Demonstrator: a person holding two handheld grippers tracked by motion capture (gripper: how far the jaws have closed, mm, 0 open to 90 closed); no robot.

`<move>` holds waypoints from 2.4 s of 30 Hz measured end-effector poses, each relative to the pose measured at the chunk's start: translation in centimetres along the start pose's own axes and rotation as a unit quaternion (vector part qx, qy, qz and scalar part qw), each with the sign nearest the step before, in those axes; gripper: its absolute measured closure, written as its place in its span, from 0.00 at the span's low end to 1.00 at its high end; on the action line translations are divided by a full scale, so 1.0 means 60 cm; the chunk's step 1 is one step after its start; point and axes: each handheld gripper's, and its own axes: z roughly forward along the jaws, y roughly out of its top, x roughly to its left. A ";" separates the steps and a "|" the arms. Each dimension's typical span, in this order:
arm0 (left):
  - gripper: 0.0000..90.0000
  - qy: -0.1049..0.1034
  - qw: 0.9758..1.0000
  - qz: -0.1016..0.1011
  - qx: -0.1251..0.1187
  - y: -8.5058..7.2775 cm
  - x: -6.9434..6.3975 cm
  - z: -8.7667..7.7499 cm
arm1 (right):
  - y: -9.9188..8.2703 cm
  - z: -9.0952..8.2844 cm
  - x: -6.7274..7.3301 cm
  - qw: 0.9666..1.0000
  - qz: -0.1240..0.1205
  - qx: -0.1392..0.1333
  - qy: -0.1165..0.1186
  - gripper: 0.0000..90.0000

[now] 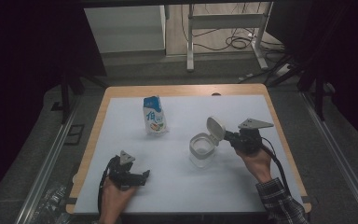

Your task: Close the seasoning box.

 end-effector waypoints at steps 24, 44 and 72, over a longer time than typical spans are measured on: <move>0.00 -0.003 1.000 -0.004 0.002 0.001 0.002 0.000 | -0.092 -0.004 -0.009 0.996 -0.007 0.078 -0.051 0.52; 0.06 -0.038 0.999 0.002 -0.012 0.024 0.018 -0.003 | -0.118 0.016 -0.010 0.993 -0.024 0.099 -0.062 0.34; 0.06 -0.078 0.992 0.022 -0.092 0.155 0.086 0.007 | -0.119 0.016 -0.010 0.993 -0.021 0.098 -0.065 0.32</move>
